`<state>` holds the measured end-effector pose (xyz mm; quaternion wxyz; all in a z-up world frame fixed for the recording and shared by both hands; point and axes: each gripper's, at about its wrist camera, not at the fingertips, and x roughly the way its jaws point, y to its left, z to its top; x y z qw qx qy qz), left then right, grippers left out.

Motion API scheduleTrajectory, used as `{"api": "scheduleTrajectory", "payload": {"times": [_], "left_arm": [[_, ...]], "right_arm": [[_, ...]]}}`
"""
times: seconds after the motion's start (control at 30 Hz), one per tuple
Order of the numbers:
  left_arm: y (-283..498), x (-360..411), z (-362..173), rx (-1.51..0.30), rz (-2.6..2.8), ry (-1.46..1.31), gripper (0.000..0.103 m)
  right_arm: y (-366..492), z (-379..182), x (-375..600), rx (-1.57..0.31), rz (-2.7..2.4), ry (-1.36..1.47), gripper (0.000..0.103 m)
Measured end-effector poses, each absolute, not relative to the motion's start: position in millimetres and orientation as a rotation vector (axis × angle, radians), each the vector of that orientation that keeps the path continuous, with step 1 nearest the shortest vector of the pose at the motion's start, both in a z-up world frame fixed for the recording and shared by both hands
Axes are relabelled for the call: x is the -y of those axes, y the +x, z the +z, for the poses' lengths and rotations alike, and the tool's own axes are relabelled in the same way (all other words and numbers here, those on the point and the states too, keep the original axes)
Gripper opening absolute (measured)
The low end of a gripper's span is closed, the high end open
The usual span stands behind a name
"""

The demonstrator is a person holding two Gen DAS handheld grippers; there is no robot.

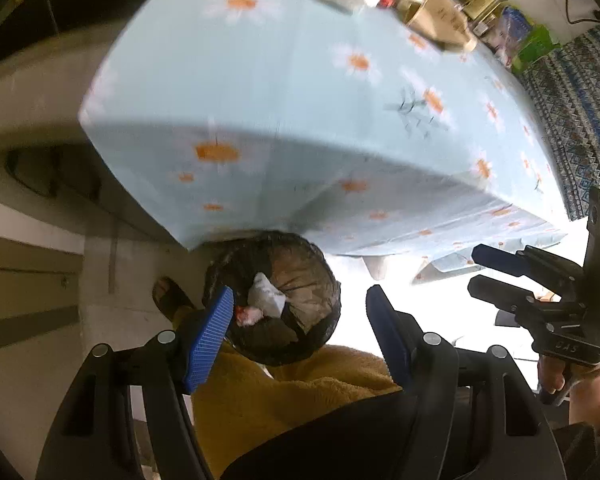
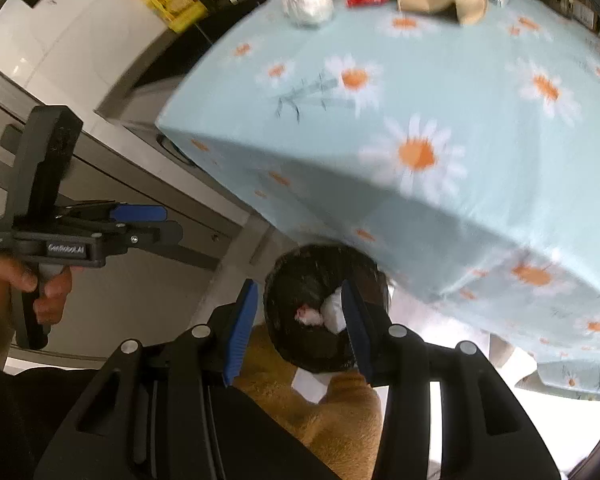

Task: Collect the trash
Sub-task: 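Move the right tool to the brown paper bag and grasp it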

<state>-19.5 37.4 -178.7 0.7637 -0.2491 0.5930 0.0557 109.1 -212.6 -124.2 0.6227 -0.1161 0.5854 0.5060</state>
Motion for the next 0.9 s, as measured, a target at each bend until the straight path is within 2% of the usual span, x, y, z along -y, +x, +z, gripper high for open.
{"api": "scheduleTrajectory", "payload": {"times": [0.07, 0.23, 0.33, 0.43, 0.5, 0.6, 0.73, 0.83, 0.9], "left_arm": [[-14.9, -39.6, -164.1, -1.262, 0.119, -0.529, 0.067], [0.2, -40.2, -133.7, -1.199, 0.105, -0.488, 0.067], [14.2, -38.9, -117.1, -1.169, 0.086, -0.469, 0.067], [27.0, -38.6, -104.5, -1.150, 0.080, -0.421, 0.067], [34.9, -41.4, -97.0, -1.141, 0.084, -0.392, 0.067], [45.5, -49.4, -87.6, -1.126, 0.084, -0.370, 0.067], [56.1, -56.5, -80.5, -1.118, 0.079, -0.349, 0.067], [65.3, -58.2, -77.1, -1.105, 0.069, -0.325, 0.076], [72.1, -62.2, -74.5, -1.094, 0.071, -0.322, 0.077]], "right_arm": [[113.0, -113.8, 214.6, -1.298, 1.176, -0.255, 0.051], [131.3, -88.4, 219.8, -1.193, 1.168, -0.233, 0.052], [145.9, -78.7, 219.8, -1.139, 1.145, -0.214, 0.058], [164.5, -68.7, 219.5, -1.097, 1.119, -0.201, 0.059], [172.6, -64.6, 219.7, -1.072, 1.103, -0.196, 0.068], [190.5, -57.8, 217.9, -1.035, 1.068, -0.184, 0.074], [219.8, -52.4, 213.9, -1.011, 1.020, -0.172, 0.077], [242.8, -50.1, 207.1, -0.998, 0.991, -0.156, 0.082], [257.3, -52.1, 203.1, -1.008, 0.977, -0.138, 0.084]]}}
